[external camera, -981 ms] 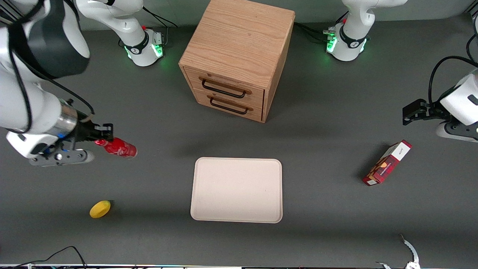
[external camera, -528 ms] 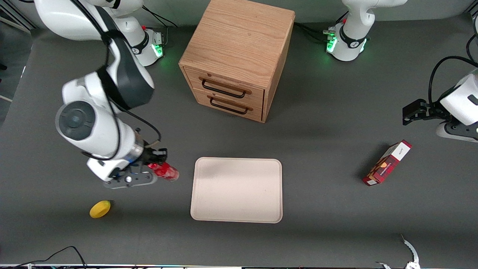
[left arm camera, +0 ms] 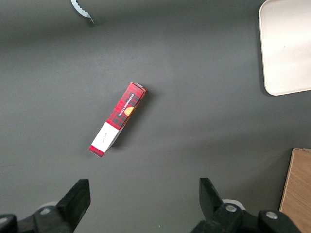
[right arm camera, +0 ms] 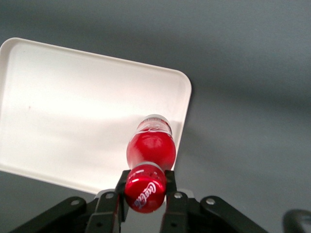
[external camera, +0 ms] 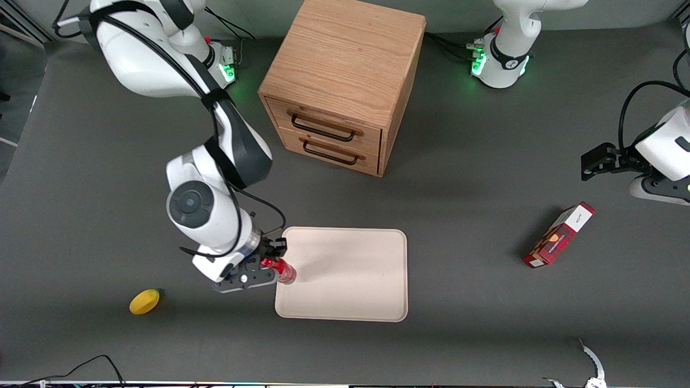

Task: Place coke bottle on tray
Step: 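Carry the bottle over the white tray's corner and lower it, then open the right gripper to release the bottle on the tray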

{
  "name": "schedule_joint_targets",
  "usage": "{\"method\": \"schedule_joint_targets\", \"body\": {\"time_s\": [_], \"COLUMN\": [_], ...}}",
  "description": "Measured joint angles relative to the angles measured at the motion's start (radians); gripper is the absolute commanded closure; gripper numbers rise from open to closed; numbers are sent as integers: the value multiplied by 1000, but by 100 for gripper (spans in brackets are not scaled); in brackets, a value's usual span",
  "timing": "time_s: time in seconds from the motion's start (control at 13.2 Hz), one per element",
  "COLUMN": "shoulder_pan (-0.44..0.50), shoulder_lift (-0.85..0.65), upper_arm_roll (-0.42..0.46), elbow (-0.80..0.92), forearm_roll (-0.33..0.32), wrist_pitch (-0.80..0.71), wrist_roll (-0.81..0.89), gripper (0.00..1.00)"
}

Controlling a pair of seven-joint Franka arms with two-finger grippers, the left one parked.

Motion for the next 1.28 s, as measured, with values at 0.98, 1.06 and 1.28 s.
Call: {"method": "schedule_joint_targets", "body": {"time_s": [0.98, 1.06, 1.28], "shoulder_pan": [9, 9, 9], "shoulder_lift": [89, 90, 90], "upper_arm_roll": [-24, -24, -24], "elbow": [25, 25, 26], "forearm_roll": [0, 0, 0], "wrist_pitch": [101, 102, 102], "wrist_roll": [1, 1, 7], "gripper": [0, 0, 0]}}
